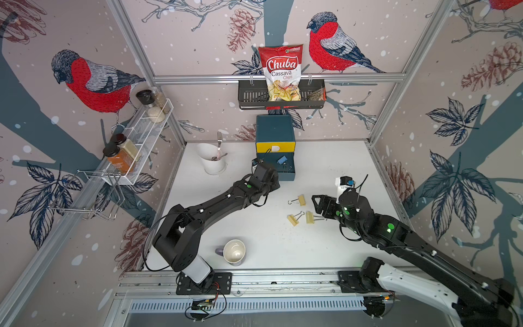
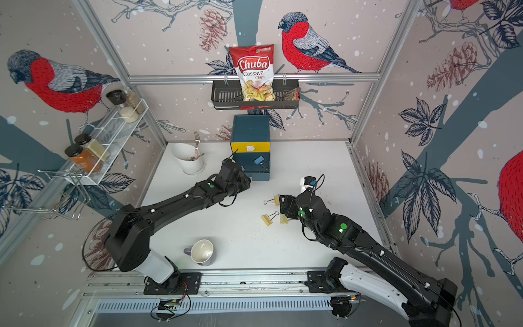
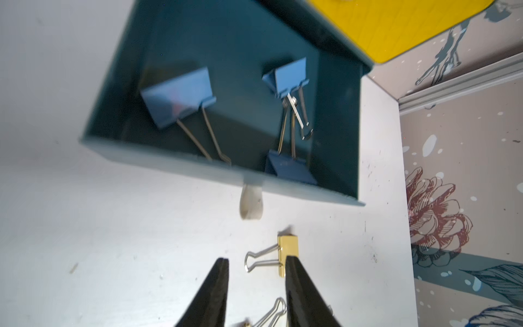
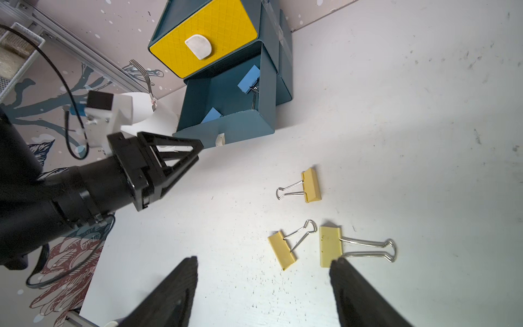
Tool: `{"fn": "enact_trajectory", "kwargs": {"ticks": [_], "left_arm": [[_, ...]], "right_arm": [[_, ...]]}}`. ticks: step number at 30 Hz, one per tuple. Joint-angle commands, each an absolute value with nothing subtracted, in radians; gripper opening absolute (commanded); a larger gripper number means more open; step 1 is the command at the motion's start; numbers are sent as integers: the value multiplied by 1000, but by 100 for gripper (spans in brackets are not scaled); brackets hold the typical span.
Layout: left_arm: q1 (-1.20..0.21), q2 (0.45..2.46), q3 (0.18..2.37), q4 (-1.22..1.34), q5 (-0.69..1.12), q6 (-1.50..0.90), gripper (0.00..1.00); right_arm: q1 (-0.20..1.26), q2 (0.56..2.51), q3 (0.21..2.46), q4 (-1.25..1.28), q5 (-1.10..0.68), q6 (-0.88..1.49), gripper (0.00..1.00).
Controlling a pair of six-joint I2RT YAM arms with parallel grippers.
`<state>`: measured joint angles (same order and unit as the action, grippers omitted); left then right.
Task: Put the binder clips in the drawer according to color
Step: Close the drawer in the storage box.
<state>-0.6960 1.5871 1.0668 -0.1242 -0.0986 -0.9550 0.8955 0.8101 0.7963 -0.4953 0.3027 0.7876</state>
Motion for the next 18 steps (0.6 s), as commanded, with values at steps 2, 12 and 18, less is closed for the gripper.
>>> {"fn": "enact_trajectory", "kwargs": {"ticks": [2, 12, 18], "left_arm": [[-696, 1594, 1020, 68, -85, -1024, 39], [-622, 1694, 1003, 213, -67, -1106, 38], [-600, 1721, 992, 318, -83, -1147, 38]], "right_arm": [[897, 804, 791, -501, 316, 796, 79], [897, 802, 778, -495, 313, 801, 79], [897, 813, 773, -485, 311, 796, 79]]}}
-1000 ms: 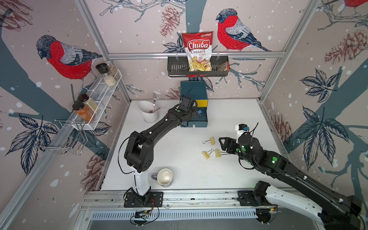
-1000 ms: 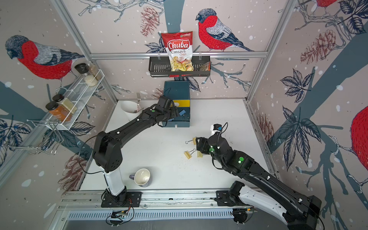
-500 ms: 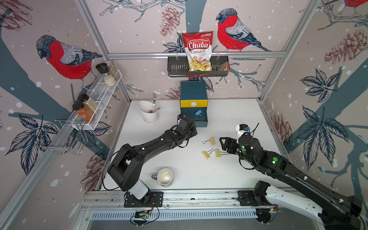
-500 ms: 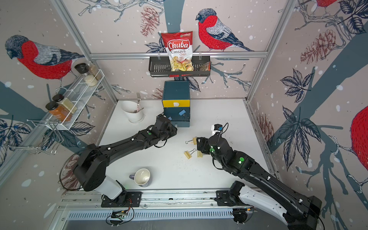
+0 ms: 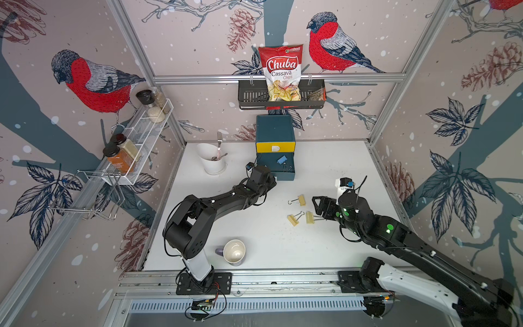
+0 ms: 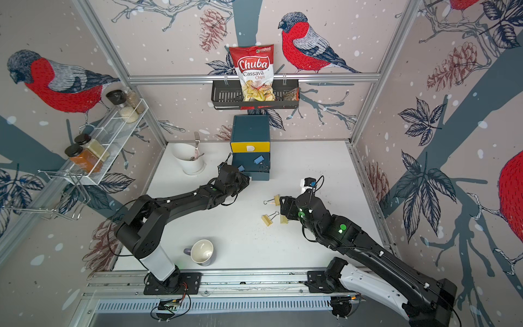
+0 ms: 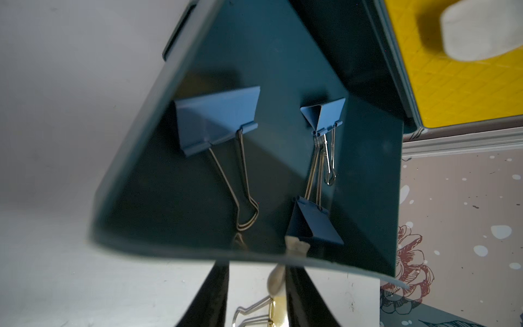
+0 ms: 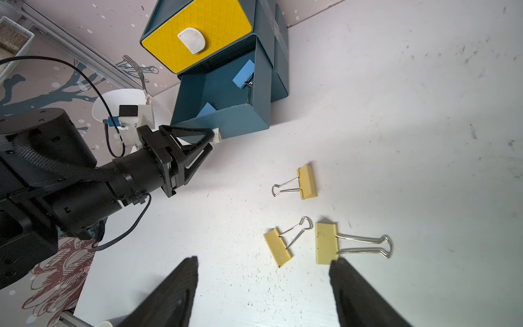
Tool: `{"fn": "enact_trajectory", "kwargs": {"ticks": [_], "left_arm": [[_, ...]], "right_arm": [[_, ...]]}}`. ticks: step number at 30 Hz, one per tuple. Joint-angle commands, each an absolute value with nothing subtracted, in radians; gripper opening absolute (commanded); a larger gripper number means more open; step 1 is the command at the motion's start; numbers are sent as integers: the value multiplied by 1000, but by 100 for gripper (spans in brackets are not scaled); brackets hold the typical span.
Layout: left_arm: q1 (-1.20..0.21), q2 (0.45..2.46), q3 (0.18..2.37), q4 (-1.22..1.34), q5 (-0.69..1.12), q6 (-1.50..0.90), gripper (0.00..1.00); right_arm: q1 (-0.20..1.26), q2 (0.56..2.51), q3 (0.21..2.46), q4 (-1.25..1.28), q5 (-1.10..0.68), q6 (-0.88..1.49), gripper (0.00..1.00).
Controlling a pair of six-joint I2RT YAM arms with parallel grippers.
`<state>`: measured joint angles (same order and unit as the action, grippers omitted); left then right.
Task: Put the binder clips in the drawer according to color
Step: Close the drawer in the storage box.
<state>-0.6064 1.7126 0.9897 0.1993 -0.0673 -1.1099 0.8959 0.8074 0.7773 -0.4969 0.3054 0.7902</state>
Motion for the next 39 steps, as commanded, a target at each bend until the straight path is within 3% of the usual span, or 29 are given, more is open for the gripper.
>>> {"fn": "enact_trajectory", "kwargs": {"ticks": [1, 26, 39], "left_arm": [[-597, 1727, 992, 344, -83, -1162, 38], [-492, 1981, 1198, 503, 18, -1359, 39], [-476, 2012, 1220, 517, 38, -1392, 53]], "right_arm": [[897, 816, 770, -481, 309, 796, 79], [893, 811, 755, -478, 306, 786, 79], [886, 812, 733, -472, 278, 782, 79]]}}
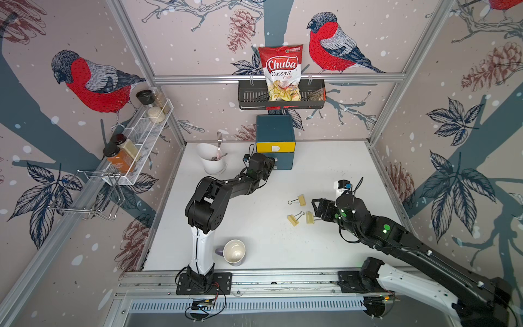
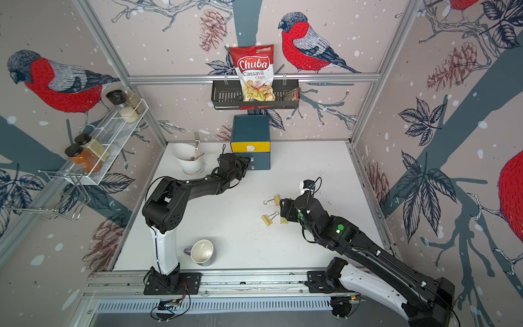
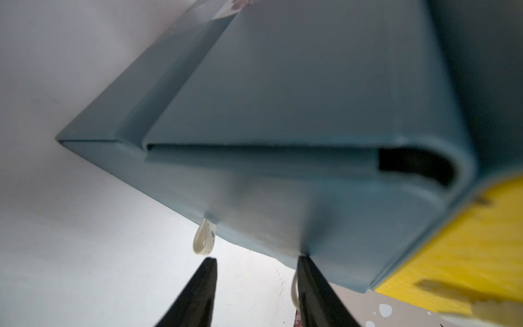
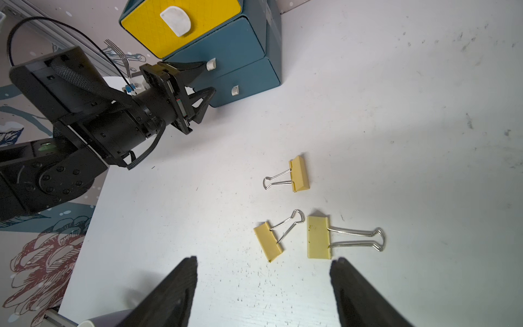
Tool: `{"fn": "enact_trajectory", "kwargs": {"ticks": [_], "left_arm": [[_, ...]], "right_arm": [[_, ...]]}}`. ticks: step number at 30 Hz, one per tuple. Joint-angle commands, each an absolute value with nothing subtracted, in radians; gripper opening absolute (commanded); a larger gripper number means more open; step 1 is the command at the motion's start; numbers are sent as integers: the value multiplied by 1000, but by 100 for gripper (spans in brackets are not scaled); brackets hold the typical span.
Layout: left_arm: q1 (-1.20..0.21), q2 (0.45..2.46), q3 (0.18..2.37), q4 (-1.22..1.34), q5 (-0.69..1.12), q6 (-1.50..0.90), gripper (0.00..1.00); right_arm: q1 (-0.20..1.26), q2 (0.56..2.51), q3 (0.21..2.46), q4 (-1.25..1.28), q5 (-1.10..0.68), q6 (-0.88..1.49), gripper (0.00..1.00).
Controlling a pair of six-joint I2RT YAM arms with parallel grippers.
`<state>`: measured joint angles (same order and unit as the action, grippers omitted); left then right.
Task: Put the binder clips in the drawer according to color
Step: Close the drawer in the storage box, then open the drawer in the storage box.
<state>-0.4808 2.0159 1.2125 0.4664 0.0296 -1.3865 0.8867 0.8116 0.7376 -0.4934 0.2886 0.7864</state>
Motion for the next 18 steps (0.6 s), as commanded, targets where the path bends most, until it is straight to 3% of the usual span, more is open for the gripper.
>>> {"fn": "enact_trajectory", "kwargs": {"ticks": [1, 4, 8, 15, 18], "left_arm": [[-475, 2011, 1219, 518, 38, -1393, 54], [-474, 2006, 1212, 517, 37, -1393, 64], [-475, 1992, 1191, 530, 46, -1399, 68], [-494, 1962, 1049, 661, 33, -1452, 62], [-498, 2014, 1051, 708, 63, -1469, 53]], "right_arm": [[887, 813, 732, -472, 278, 782, 79], [886, 813, 729, -468, 276, 781, 79], [887, 812, 723, -469, 278, 781, 79], [884, 814, 709, -459, 273, 784, 79], [884, 821, 709, -456, 272, 782, 79]]}}
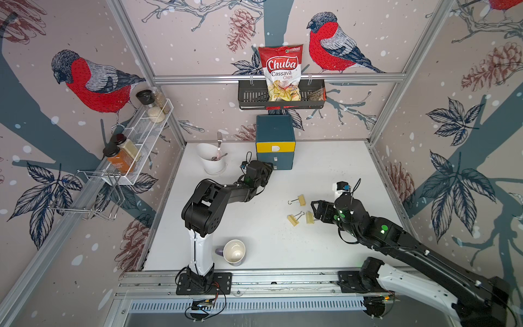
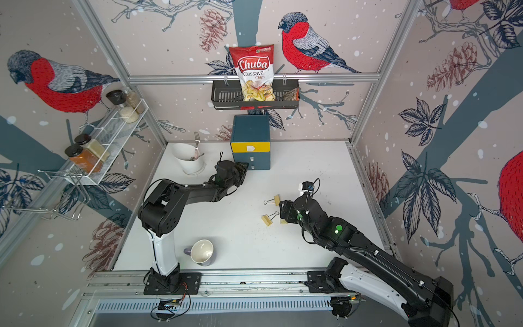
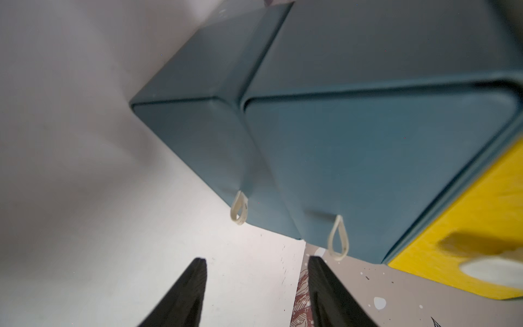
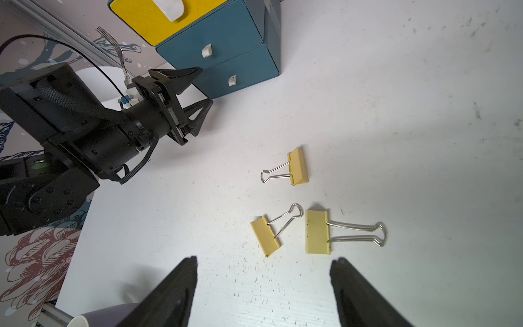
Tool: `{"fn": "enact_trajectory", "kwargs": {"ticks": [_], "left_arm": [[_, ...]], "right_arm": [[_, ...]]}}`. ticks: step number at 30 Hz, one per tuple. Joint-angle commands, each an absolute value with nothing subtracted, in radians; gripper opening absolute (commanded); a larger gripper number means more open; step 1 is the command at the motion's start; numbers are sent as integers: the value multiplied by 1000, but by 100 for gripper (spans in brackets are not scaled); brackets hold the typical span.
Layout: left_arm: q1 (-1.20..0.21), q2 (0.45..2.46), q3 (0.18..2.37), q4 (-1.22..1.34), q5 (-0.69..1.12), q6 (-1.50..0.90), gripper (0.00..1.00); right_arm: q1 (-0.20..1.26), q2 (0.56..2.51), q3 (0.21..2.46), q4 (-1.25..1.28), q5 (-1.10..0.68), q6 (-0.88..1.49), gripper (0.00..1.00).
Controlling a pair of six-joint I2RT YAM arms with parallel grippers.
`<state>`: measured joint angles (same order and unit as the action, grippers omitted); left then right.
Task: Put the binder clips in the drawer according to color
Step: Open the drawer in the storage box.
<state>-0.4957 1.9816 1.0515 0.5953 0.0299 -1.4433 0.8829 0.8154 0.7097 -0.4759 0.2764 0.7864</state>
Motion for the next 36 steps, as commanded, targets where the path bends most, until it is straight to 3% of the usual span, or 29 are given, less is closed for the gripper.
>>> {"fn": "enact_trajectory", "kwargs": {"ticks": [1, 4, 17, 25, 29, 34, 36], "left_arm": [[-498, 2031, 1055, 726, 74, -1478, 50], [-498, 2082, 1079, 753, 88, -1494, 43], [-481, 2203, 1175, 780, 121, -1515, 42], [-477, 2223, 1198, 813, 112, -1521, 19], [-477, 2229, 1197, 826, 107, -1526, 17], [-477, 2232, 1189, 835, 106, -1530, 0], [-477, 2229, 1178, 842, 106, -1532, 0]], "right_arm": [[884, 822, 710, -456, 272, 782, 79], [882, 825, 712, -457, 271, 782, 79], [857, 844, 708, -448, 251, 776, 79], [842, 838, 706, -455, 239, 770, 79], [839, 838, 703, -453, 238, 769, 79], [837, 838, 694, -447, 235, 770, 79], [835, 838, 689, -446, 233, 772, 79]]}}
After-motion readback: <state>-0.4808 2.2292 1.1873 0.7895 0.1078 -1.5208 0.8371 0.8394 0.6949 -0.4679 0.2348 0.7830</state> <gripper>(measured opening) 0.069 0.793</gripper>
